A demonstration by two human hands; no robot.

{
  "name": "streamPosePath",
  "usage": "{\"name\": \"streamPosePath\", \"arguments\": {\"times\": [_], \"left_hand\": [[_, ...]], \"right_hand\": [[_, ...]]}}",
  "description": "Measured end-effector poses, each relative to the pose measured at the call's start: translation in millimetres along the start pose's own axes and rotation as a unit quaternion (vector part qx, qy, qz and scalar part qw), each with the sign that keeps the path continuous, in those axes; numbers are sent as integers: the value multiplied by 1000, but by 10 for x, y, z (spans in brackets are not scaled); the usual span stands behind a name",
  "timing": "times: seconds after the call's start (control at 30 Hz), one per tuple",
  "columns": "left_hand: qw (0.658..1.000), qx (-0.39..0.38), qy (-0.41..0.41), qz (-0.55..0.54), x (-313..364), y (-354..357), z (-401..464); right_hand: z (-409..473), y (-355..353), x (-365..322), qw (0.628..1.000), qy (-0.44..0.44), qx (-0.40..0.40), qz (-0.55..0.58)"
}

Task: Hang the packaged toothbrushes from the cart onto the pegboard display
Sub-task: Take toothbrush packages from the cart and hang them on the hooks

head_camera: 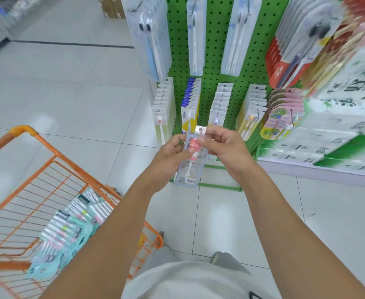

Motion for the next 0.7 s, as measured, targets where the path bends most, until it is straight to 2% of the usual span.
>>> {"name": "streamPosePath", "arguments": {"times": [0.17, 0.3, 0.4, 0.5, 0.6, 0.67, 0.7], "left_hand": [[999, 0, -54, -9, -302, -371, 237], [976, -27, -137, -166, -608, -473, 432], [956, -68, -215, -189, -932, -499, 615], [961, -76, -235, -121, -1342, -575, 929], [968, -60, -242, -8, -1782, -682, 1355], [971, -45, -198, 128, -2087, -742, 1692], [971, -24, -169, 167, -2249, -758, 1854]], "right_hand": [[178, 124, 287, 998, 68, -4, -19], [270, 240, 674, 989, 143, -17, 34], [283, 235, 1028, 971, 227, -61, 41], [342, 209, 1546, 962, 268, -38, 41], [526, 128, 2276, 961, 260, 88, -24], [680, 103, 2722, 956, 236, 162, -70], [742, 99, 2917, 954, 224, 175, -96]]}}
Point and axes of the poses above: each hand's wrist, its own z-axis towards the middle knuckle, its own y-axis out of the palm, x = y × z, the point moved 2 cm from there along z, towards the middle knuckle, and after that the axes turned 10 degrees about -y, right-handed, at the moved point
